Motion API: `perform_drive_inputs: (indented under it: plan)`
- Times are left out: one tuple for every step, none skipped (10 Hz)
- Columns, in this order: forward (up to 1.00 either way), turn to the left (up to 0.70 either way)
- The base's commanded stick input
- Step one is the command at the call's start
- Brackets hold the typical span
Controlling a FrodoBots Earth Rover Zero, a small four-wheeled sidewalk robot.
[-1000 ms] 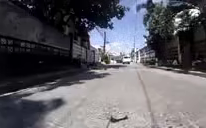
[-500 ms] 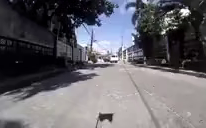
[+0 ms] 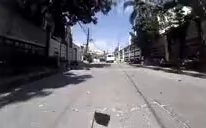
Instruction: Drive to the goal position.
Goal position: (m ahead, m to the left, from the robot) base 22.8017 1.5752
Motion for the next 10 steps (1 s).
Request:
perform_drive_inputs:
  plan:
    - [1.00,0.03]
    - [1.00,0.03]
    - [1.00,0.03]
    - [1.00,0.03]
    - [1.00,0.03]
    - [1.00,0.03]
    - [1.00,0.03]
    - [1.00,-0.05]
    - [1.00,-0.25]
    - [1.00,-0.33]
